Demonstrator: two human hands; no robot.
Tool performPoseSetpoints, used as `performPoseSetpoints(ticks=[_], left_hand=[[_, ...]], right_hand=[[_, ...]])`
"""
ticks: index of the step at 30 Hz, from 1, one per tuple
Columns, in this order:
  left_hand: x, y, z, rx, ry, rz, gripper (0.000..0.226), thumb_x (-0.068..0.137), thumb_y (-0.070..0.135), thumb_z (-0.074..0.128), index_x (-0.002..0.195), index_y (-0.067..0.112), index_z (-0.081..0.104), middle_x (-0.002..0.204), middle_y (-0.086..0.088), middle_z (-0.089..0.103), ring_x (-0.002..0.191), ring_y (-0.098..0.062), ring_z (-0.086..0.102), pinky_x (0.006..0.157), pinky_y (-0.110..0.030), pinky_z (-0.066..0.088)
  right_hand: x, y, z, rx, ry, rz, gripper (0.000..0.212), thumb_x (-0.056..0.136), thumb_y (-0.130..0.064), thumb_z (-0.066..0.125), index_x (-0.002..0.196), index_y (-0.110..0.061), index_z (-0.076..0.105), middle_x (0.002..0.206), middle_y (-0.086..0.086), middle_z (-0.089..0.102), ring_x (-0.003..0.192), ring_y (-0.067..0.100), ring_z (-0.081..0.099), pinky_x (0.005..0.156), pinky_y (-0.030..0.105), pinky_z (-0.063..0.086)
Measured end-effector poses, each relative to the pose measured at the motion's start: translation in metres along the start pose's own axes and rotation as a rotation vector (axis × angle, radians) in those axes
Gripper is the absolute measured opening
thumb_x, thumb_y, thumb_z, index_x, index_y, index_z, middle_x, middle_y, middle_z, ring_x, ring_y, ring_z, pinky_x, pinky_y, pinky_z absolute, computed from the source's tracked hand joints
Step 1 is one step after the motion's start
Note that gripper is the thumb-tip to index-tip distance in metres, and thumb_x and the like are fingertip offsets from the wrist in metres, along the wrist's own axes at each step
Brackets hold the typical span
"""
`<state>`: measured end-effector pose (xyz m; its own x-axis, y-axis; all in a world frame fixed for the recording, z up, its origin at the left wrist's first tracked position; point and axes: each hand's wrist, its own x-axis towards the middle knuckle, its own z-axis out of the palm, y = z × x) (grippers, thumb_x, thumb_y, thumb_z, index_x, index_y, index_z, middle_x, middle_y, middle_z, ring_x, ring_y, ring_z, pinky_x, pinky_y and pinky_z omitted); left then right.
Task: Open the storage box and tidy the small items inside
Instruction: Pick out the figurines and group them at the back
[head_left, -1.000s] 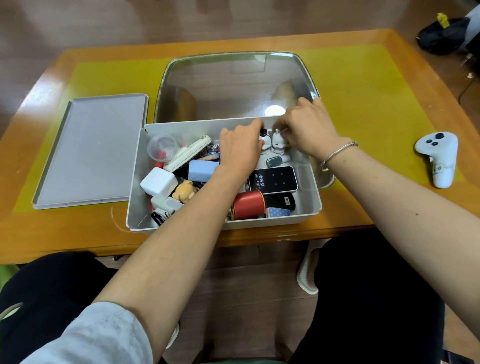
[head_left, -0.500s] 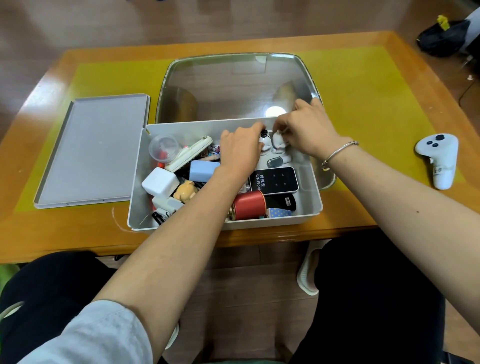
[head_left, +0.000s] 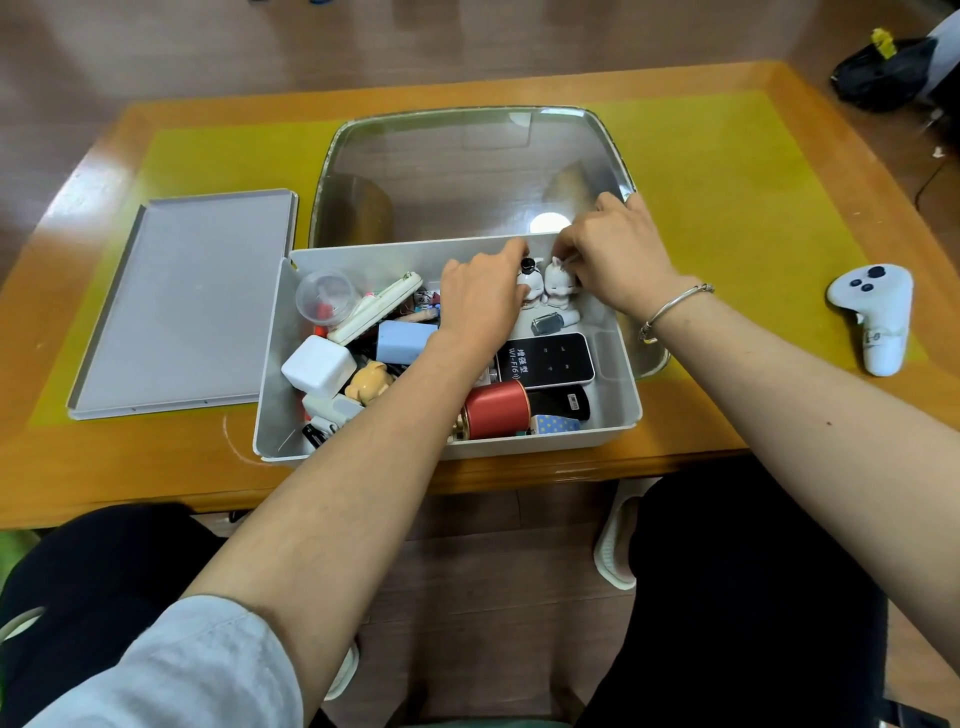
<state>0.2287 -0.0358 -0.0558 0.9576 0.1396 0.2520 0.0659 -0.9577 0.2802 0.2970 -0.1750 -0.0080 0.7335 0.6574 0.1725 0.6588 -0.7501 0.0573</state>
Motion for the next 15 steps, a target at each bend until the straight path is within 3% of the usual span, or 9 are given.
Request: performPoseSetpoints(ticks=[6, 9, 12, 15], left_hand=[[-0.010, 0.004, -0.024, -0.015, 0.038, -0.045, 0.022, 0.095, 0.020, 0.048, 0.114, 0.010, 0.051, 0.094, -0.015, 0.066, 0.087, -0.039, 0.057, 0.067, -0.036, 0.031], [-0.018, 0.013, -0.031, -0.051, -0.214, 0.010, 0.030, 0.098, 0.028, 0.040, 0.113, 0.008, 0.056, 0.114, -0.015, 0.058, 0.104, -0.036, 0.054, 0.082, -0.041, 0.043], [-0.026, 0.025, -0.028, 0.015, -0.539, 0.132, 0.046, 0.101, 0.042, 0.029, 0.122, 0.012, 0.056, 0.136, -0.008, 0.049, 0.124, -0.028, 0.045, 0.098, -0.047, 0.033], [-0.031, 0.030, -0.018, 0.032, -0.639, 0.176, 0.048, 0.101, 0.045, 0.023, 0.122, 0.017, 0.056, 0.135, -0.002, 0.052, 0.127, -0.025, 0.044, 0.107, -0.055, 0.021]], right_hand=[[-0.002, 0.001, -0.001, -0.021, 0.006, 0.016, 0.015, 0.085, -0.022, 0.061, 0.096, -0.021, 0.071, 0.096, 0.005, 0.069, 0.104, 0.029, 0.047, 0.084, 0.038, 0.029], [-0.002, 0.000, -0.001, -0.054, -0.030, 0.025, 0.020, 0.081, -0.032, 0.065, 0.097, -0.020, 0.070, 0.098, 0.005, 0.068, 0.105, 0.028, 0.047, 0.086, 0.038, 0.028], [0.001, -0.004, 0.000, -0.072, -0.052, 0.043, 0.020, 0.081, -0.028, 0.066, 0.099, -0.021, 0.071, 0.099, 0.006, 0.068, 0.107, 0.029, 0.047, 0.088, 0.039, 0.029], [0.002, -0.006, 0.000, -0.074, -0.050, 0.043, 0.019, 0.080, -0.025, 0.067, 0.099, -0.022, 0.071, 0.096, 0.006, 0.068, 0.105, 0.029, 0.046, 0.088, 0.039, 0.029]])
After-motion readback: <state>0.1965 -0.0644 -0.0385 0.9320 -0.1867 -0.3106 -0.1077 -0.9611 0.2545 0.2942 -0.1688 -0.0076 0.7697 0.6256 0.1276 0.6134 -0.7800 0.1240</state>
